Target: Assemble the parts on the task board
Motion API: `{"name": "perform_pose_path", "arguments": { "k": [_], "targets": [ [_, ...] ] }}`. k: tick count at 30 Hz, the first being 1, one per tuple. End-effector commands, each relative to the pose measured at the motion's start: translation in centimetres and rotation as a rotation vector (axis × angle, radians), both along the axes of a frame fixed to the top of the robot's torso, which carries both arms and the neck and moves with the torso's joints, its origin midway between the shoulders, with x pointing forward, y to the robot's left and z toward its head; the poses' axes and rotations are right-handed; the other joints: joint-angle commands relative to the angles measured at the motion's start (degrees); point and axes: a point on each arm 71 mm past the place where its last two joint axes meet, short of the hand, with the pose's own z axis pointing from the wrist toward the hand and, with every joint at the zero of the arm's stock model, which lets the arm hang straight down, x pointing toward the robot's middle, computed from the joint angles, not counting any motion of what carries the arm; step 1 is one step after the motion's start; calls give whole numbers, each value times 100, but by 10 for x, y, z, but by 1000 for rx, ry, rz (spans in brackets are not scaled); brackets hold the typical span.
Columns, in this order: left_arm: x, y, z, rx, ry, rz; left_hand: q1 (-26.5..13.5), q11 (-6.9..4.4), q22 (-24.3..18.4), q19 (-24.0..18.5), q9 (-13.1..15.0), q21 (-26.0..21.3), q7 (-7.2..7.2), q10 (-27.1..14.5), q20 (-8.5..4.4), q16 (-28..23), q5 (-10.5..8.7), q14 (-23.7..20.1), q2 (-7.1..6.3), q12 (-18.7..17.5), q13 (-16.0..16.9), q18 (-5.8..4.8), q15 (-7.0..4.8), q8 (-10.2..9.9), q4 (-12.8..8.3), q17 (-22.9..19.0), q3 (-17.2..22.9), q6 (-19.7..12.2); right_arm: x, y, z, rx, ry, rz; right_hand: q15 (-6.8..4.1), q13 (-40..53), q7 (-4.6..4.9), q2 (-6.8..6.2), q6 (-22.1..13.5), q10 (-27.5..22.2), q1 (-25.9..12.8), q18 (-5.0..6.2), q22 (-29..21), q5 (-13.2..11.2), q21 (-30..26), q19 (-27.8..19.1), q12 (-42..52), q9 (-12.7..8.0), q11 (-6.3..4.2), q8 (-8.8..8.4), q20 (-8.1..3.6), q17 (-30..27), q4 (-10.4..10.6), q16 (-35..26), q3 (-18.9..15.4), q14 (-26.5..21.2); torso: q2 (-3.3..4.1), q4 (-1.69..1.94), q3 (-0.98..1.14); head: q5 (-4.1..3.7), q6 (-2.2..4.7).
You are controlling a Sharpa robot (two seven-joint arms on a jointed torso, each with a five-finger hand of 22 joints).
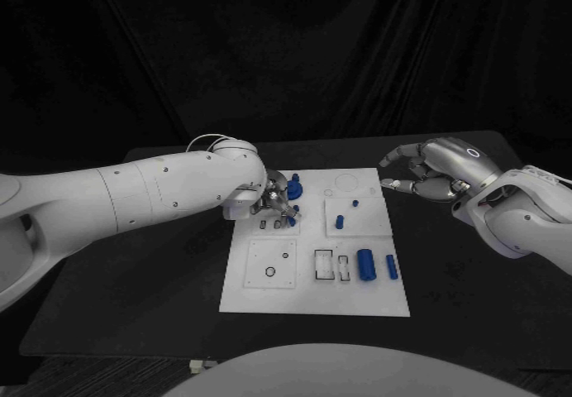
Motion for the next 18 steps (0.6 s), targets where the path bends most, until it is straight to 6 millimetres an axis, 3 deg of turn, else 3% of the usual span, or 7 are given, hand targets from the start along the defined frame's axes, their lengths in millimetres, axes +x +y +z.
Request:
{"name": "perform_pose_path", "arguments": {
  "k": [1,18],
  "targets": [
    [-1,-3,-1,-15,10,-21,44,-19,-5,-33,10,-32,4,598,-8,15,48,606,-25,15,1504,42,-1,-45,-34,1510,101,48,0,0,-1,-4,3,-10,45,1506,4,71,24,589,-8,21,879,17,-20,-43,14,-5,34,-29,-3,1088,47,-13,-1,488,0,1,2,3,-1],
    [-2,-3,-1,-16,13,-23,54,-25,22,-33,87,-79,1,598,-15,15,287,606,-276,15,1504,45,-7,-229,-325,1510,743,94,1,0,-2,-7,7,-10,45,1506,4,103,29,589,-19,28,868,27,-60,-56,14,-14,33,-32,-2,1063,68,-36,3,482,-1,3,0,22,-1]
  ]
}}
